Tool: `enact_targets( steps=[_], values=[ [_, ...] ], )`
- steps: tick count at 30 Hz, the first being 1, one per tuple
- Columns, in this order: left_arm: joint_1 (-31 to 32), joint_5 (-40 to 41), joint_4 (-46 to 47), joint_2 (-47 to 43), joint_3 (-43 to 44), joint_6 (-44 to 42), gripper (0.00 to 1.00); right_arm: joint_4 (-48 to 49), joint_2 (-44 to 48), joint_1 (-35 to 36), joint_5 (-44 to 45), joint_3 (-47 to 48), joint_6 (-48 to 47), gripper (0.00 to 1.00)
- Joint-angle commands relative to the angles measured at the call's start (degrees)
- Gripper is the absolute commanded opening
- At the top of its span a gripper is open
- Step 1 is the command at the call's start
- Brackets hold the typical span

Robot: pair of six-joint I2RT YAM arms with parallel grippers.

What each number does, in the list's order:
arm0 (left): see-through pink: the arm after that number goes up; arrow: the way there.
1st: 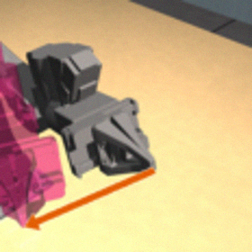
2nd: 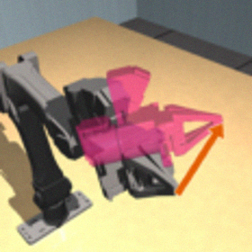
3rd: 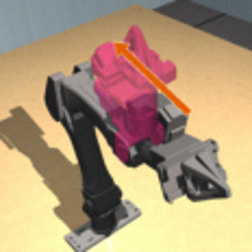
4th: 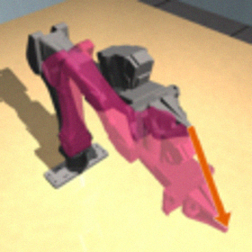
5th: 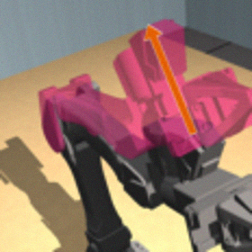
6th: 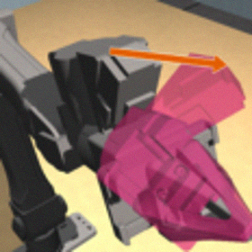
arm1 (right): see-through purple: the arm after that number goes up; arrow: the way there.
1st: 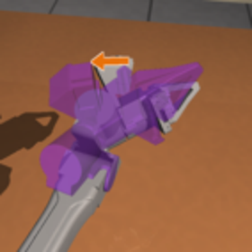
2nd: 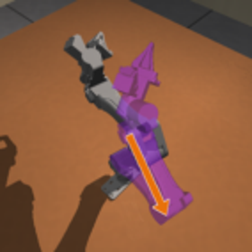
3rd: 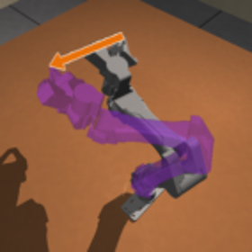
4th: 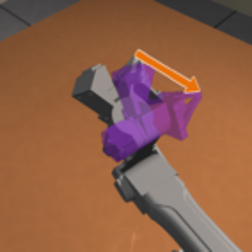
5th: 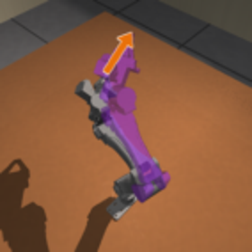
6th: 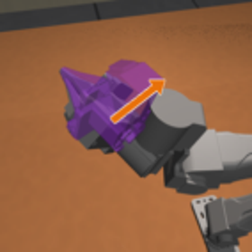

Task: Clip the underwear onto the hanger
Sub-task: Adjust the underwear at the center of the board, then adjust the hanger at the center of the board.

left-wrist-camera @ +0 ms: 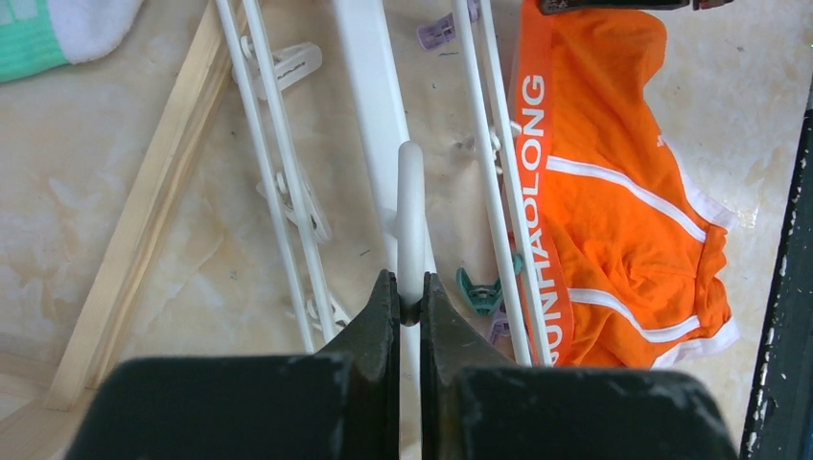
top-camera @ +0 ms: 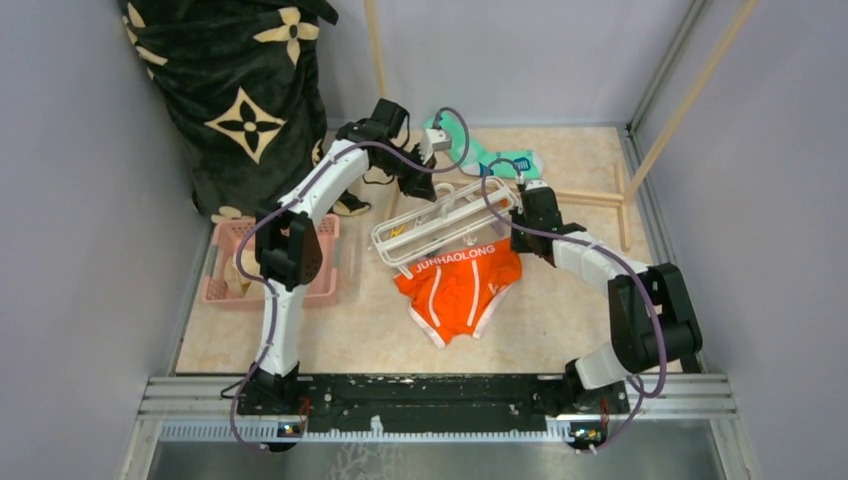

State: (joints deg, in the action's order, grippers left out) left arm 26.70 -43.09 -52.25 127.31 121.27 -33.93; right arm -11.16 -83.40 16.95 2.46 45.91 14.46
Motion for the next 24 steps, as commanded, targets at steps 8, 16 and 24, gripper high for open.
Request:
enact_targets(
  steps=[8,16,24],
  values=[
    [0.32,-1.96,9.95,-6.4,-6.44,4.46,0.61,6.83,4.1,-0.34,4.19,2.73,-3.81,0.46],
    [-0.19,0.75,26.12,-22.22,-22.34,20.43,0.69,0.46,7.68,-1.48,7.43,8.91,-3.64,0.53],
    [-0.46,17.01,48.35,-46.88,-55.89,44.15,0.7,-2.12,-6.79,-5.56,3.43,24.43,-5.73,0.49]
  ],
)
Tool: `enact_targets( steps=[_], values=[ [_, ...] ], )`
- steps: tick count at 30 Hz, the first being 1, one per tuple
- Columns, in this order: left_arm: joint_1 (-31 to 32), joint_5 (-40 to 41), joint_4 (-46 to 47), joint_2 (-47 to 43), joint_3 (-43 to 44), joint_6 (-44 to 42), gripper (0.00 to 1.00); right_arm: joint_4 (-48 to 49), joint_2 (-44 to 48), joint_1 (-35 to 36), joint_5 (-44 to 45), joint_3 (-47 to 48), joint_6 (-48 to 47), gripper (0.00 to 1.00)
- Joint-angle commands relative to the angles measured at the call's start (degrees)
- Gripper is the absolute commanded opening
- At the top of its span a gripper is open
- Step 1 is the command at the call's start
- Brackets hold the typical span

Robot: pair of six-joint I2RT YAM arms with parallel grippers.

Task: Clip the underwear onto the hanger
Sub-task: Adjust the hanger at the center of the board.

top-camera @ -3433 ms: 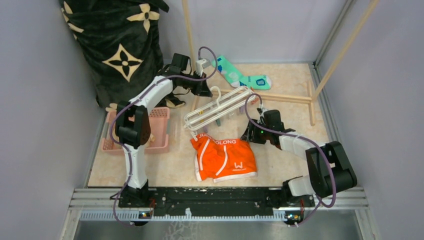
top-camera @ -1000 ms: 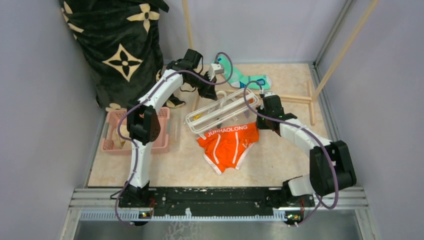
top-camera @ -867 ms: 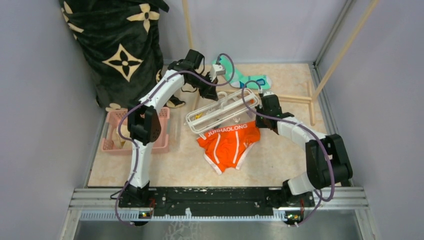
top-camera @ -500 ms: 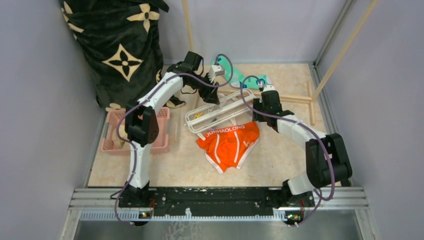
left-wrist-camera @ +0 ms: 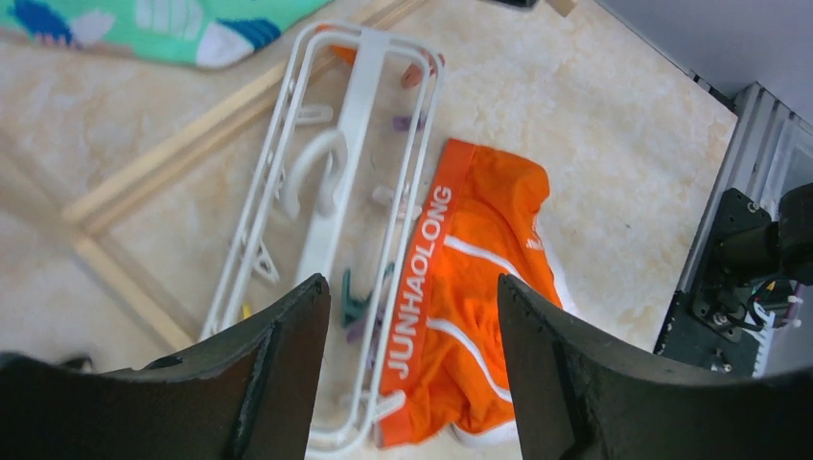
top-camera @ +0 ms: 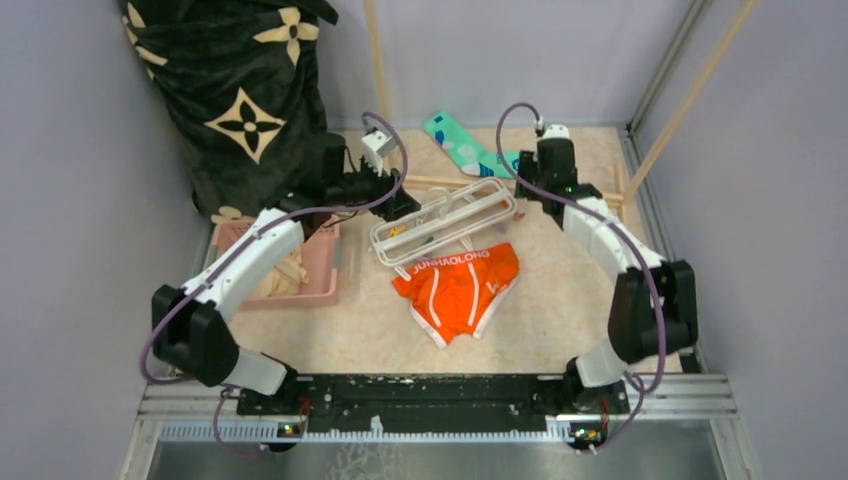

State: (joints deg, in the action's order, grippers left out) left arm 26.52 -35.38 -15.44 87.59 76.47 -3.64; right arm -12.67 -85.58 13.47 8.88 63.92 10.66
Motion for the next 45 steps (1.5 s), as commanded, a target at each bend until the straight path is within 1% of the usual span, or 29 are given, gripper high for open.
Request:
enact_targets(
  steps=[1,3,5,8,10,19,25,28,31,38,42,45],
  values=[
    [-0.25,10.36,11.36,-9.14,-13.69,14.4,0.7,-1.46,-6.45,-2.34,-5.29,8.47,-3.25,0.49],
    [-0.31,11.91,9.41,-11.84,-16.82,13.82,0.7,-3.81,-9.65,-2.31,-8.57,11.78,-5.22,0.49],
    [-0.32,14.02,6.52,-13.58,-18.19,12.37,0.7,-5.83,-13.02,-2.31,-10.57,14.14,-6.39,0.49],
    [-0.41,16.48,4.18,-15.34,-19.06,10.87,0.71,-8.81,-16.4,-2.47,-13.6,17.17,-8.0,0.44],
    [-0.33,16.53,3.74,-15.61,-18.99,10.38,0.71,-10.51,-17.58,-2.49,-15.65,18.42,-8.99,0.43],
    [-0.41,14.86,3.85,-13.63,-17.51,10.01,0.71,-15.24,-21.79,-2.49,-16.66,21.99,-12.64,0.43],
    [-0.37,14.9,3.75,-13.59,-17.62,10.07,0.71,-16.48,-22.36,-2.49,-17.65,21.92,-12.97,0.38],
    [-0.42,14.57,3.81,-13.33,-17.67,10.14,0.71,-17.12,-21.77,-2.49,-17.04,21.08,-12.84,0.35],
    [-0.41,14.14,3.84,-13.05,-17.59,10.2,0.71,-16.88,-20.3,-2.46,-15.99,19.39,-11.19,0.28],
    [-0.37,11.93,2.94,-12.14,-16.61,7.72,0.71,-14.89,-15.38,-2.0,-17.63,13.23,-5.77,0.12],
    [-0.26,10.22,1.88,-11.38,-15.97,6.28,0.71,-14.14,-11.89,-1.38,-16.86,8.26,-1.86,0.08],
    [-0.09,9.01,1.18,-10.61,-15.49,5.44,0.7,-12.77,-6.82,-0.11,-14.2,3.62,3.11,0.08]
  ],
)
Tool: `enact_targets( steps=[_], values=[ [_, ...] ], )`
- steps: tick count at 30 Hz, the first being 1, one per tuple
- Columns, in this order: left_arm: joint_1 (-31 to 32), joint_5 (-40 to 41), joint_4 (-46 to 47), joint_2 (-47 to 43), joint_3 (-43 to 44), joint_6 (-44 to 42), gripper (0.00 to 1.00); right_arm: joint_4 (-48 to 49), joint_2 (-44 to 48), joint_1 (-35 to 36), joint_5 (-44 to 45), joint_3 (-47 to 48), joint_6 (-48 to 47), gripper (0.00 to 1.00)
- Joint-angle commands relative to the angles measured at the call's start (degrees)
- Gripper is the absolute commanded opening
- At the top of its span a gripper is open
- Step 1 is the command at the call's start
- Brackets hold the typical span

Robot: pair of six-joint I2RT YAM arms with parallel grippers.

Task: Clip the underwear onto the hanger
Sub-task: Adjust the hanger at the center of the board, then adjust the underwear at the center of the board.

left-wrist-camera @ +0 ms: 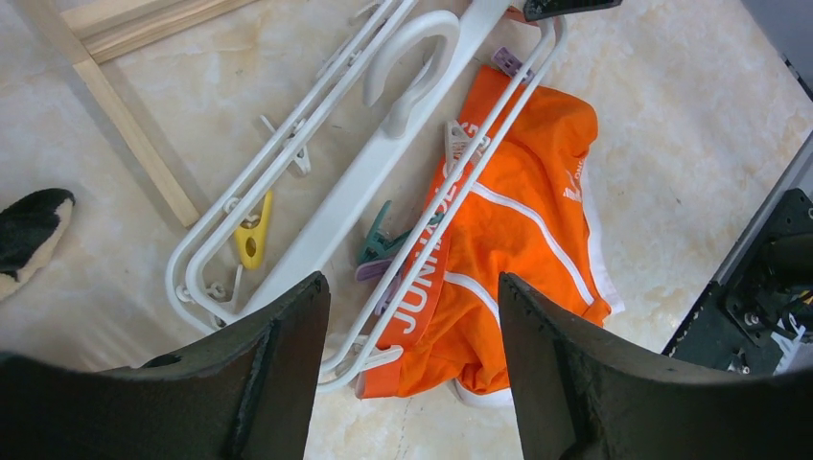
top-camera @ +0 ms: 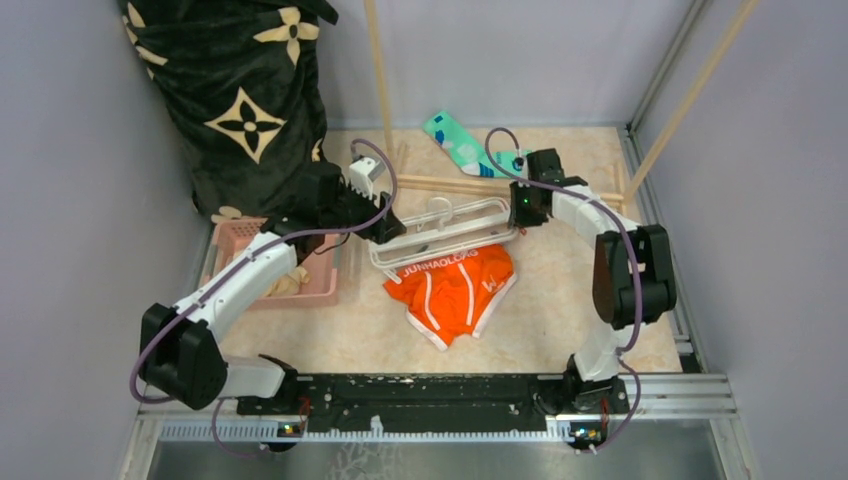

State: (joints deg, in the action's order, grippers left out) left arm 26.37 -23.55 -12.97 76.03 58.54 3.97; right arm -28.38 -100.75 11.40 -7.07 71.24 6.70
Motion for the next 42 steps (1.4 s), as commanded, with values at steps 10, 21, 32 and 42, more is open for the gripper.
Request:
enact_targets(
  steps=[10,21,32,42],
  values=[
    [3.14,-3.17,-1.7,4.35,4.0,-2.63,0.7,11.69,18.49,10.69,10.01,-16.09,22.36,0.23],
    [10.03,-1.54,-2.5,8.91,7.18,-5.26,0.72,11.64,29.98,10.66,8.18,-20.9,11.68,0.59],
    [14.32,5.02,-3.93,10.19,6.94,-5.33,0.73,12.0,25.7,10.62,-7.68,-26.58,11.92,0.56],
    [15.02,4.54,-4.25,12.37,5.2,-5.86,0.73,19.33,18.12,10.66,-6.63,-29.65,11.62,0.52]
  ],
)
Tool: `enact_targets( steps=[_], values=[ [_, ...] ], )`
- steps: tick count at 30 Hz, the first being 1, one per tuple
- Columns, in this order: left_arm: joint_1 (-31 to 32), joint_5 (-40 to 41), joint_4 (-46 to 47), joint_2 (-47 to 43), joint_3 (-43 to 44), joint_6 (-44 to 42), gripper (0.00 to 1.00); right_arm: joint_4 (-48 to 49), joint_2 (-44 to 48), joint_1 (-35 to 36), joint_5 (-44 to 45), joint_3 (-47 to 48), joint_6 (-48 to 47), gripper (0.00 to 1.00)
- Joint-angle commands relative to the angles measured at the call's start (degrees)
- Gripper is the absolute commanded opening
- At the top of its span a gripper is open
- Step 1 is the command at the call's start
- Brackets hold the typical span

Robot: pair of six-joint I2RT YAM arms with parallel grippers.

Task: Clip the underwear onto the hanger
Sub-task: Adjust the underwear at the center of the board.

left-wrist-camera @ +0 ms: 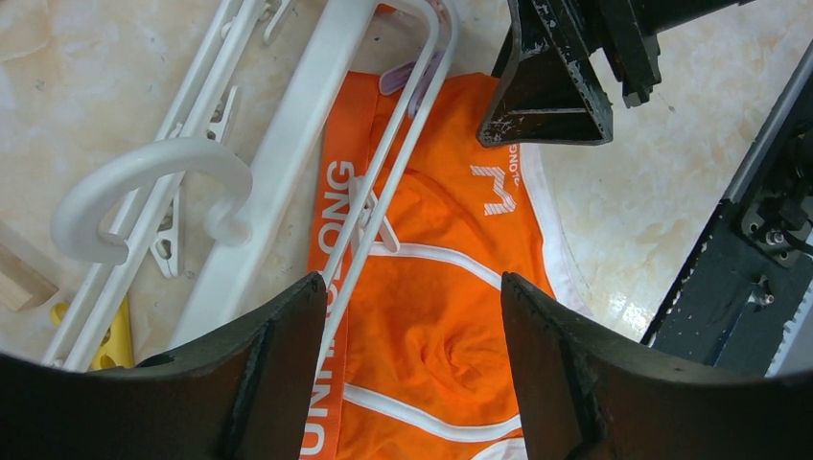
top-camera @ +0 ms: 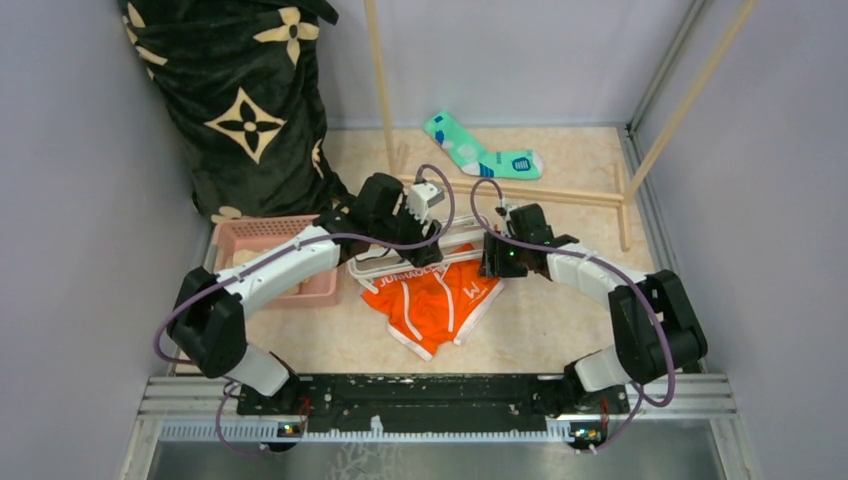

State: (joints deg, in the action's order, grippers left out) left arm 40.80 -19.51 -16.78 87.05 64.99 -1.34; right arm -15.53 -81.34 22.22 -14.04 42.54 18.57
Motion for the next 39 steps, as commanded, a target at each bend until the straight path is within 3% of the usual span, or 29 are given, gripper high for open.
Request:
enact_targets(
  steps=[1,10,20,28,30,31,33,39],
  values=[
    [0.79,0.85,-0.53,1.63,-1.45,-0.64,0.72,6.97,-1.63,-0.11,0.48,-1.3,0.36,0.48],
    [3.34,4.17,-2.24,7.05,-0.49,-2.39,0.73,1.2,5.17,0.54,1.42,-5.82,7.79,0.0],
    [5.19,8.35,-2.57,12.4,2.37,-3.33,0.73,-15.18,11.13,1.95,-3.19,-7.54,13.96,0.0],
    [6.27,14.27,-3.32,16.11,4.43,-4.38,0.73,-19.12,18.01,3.27,-3.51,-9.77,16.54,0.0],
    [6.19,15.35,-3.37,15.65,4.31,-4.35,0.73,-20.08,20.3,4.0,-2.13,-10.43,17.16,0.09],
    [6.3,15.45,-3.43,15.14,4.04,-4.21,0.74,-20.04,21.67,4.15,-0.8,-10.97,17.46,0.21],
    [6.28,14.56,-3.02,13.61,3.13,-4.22,0.74,-19.31,24.9,4.22,3.22,-11.55,18.46,0.32],
    [6.24,9.72,0.38,6.67,-0.77,-3.09,0.75,-13.65,27.58,4.15,12.32,-7.96,20.89,0.43]
  ],
)
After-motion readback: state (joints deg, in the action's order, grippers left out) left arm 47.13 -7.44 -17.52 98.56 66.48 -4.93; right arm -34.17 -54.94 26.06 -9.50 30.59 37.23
